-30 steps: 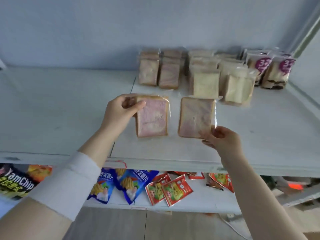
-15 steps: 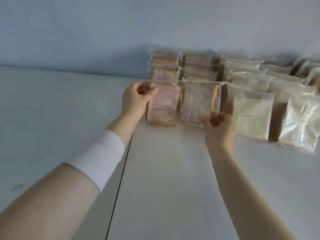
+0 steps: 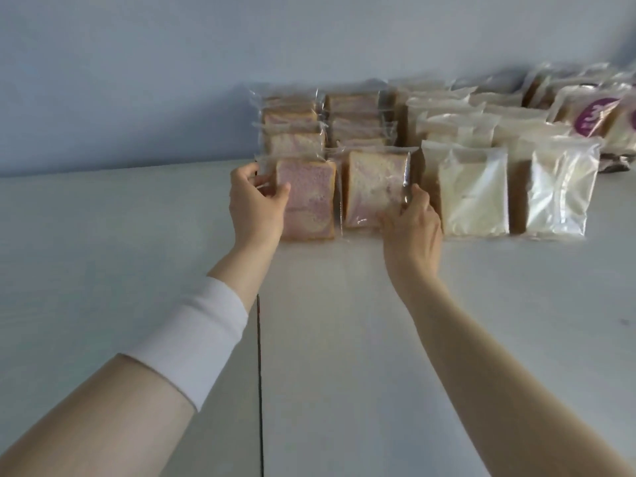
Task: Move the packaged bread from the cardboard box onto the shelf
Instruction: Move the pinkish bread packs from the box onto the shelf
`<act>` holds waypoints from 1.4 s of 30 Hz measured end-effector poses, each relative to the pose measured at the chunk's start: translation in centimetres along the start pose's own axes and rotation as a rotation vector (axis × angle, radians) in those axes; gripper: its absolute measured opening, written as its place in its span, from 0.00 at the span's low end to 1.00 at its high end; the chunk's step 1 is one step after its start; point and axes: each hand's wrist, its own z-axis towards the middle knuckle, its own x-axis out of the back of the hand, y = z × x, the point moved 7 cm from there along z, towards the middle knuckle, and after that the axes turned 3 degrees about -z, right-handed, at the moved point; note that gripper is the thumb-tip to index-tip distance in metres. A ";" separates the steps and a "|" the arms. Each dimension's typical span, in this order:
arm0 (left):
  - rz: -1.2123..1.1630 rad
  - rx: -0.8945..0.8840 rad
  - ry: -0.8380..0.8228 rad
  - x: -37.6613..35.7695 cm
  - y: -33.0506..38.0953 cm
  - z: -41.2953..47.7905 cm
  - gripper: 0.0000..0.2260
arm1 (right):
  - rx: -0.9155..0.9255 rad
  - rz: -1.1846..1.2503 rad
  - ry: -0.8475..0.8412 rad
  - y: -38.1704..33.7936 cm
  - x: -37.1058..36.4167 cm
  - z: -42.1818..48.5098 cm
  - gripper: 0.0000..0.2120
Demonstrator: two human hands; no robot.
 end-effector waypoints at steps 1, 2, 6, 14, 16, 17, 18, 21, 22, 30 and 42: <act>0.058 -0.024 -0.017 0.2 0.4 -0.4 0.24 | 0.038 -0.068 -0.010 -0.4 0.4 -0.2 0.29; 0.149 -0.079 -0.014 0.4 1.2 -1.1 0.25 | 0.083 -0.110 -0.014 -0.8 1.0 -0.6 0.31; 0.401 -0.548 -0.097 -1.4 7.5 -6.7 0.23 | 0.277 -0.129 0.071 0.0 6.4 -4.1 0.29; 0.848 -1.221 -0.769 -21.2 15.2 -30.7 0.15 | -0.011 -0.543 0.064 21.6 22.9 -9.1 0.29; 0.862 -1.330 -0.812 -26.4 16.3 -38.7 0.15 | -0.111 -0.623 0.048 28.9 27.7 -11.4 0.26; 0.847 -1.372 -0.851 -28.9 16.8 -42.8 0.15 | -0.163 -0.648 0.039 32.6 29.9 -12.9 0.25; 0.837 -1.414 -0.900 -31.2 17.0 -47.2 0.14 | -0.217 -0.669 0.031 36.3 32.0 -14.6 0.23; 0.864 -1.499 -1.031 -37.3 16.2 -59.1 0.14 | -0.389 -0.728 0.002 46.6 37.7 -20.0 0.21; 0.874 -1.517 -1.066 -39.0 15.8 -62.4 0.15 | -0.445 -0.747 -0.006 49.7 39.4 -21.6 0.21; 0.913 -1.516 -1.385 -49.7 10.5 -78.7 0.15 | -0.752 -0.764 -0.097 68.7 45.2 -28.4 0.18; 1.070 -1.342 -1.837 -71.7 -6.4 -91.3 0.15 | -0.923 -0.598 -0.502 93.0 37.4 -25.7 0.16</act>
